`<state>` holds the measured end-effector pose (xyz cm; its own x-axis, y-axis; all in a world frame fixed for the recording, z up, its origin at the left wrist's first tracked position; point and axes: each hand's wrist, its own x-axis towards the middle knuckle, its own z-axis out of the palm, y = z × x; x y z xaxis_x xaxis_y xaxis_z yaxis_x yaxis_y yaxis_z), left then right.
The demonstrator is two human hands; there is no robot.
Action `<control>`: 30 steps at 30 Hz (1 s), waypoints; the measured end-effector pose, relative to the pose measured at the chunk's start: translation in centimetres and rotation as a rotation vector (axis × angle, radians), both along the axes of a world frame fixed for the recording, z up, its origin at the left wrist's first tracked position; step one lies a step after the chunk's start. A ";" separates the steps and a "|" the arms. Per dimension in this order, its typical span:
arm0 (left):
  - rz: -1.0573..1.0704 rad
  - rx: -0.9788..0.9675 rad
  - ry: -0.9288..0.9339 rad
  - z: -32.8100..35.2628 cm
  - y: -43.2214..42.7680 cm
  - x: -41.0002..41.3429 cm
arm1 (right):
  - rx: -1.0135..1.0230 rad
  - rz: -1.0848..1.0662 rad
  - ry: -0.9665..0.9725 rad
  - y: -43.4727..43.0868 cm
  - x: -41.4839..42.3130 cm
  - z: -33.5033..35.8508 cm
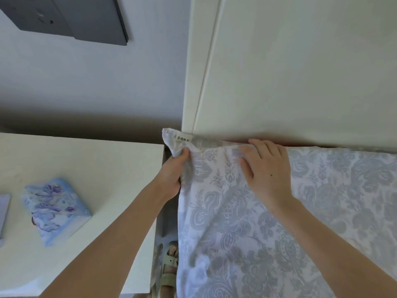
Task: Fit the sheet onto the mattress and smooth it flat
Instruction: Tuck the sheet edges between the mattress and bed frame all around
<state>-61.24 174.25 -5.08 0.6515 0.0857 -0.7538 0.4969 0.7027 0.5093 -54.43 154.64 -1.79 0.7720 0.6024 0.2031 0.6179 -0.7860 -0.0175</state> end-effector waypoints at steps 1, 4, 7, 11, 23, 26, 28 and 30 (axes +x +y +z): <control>0.025 0.010 0.018 -0.7 0.5 0.2 | 0.014 -0.007 -0.021 0.3 -0.1 -0.5; 0.074 0.092 0.088 -3.1 1.8 1.0 | -0.018 -0.051 -0.010 0.8 -0.1 -2.2; 0.077 0.295 0.156 -5.6 3.2 1.6 | -0.096 -0.100 0.090 0.9 0.7 -3.7; 0.094 0.118 0.055 -7.4 4.5 2.4 | -0.126 -0.126 0.199 0.6 1.7 -5.3; 0.042 0.266 -0.271 0.6 4.7 -2.0 | 0.252 -0.058 0.186 3.8 2.9 -1.7; 0.018 0.279 -0.353 2.4 4.9 -2.6 | 0.075 0.071 0.471 4.7 3.6 0.3; 0.014 0.273 -0.342 2.6 5.1 -2.5 | -0.140 0.114 0.452 4.7 4.2 1.0; 0.055 0.265 -0.302 2.5 5.3 -2.1 | -0.312 0.055 0.330 4.8 4.9 1.4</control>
<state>-63.36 179.56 -2.61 0.8295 0.2922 -0.4760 0.2621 0.5488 0.7938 -49.51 159.43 -0.37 0.7302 0.6373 -0.2464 0.6598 -0.7514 0.0119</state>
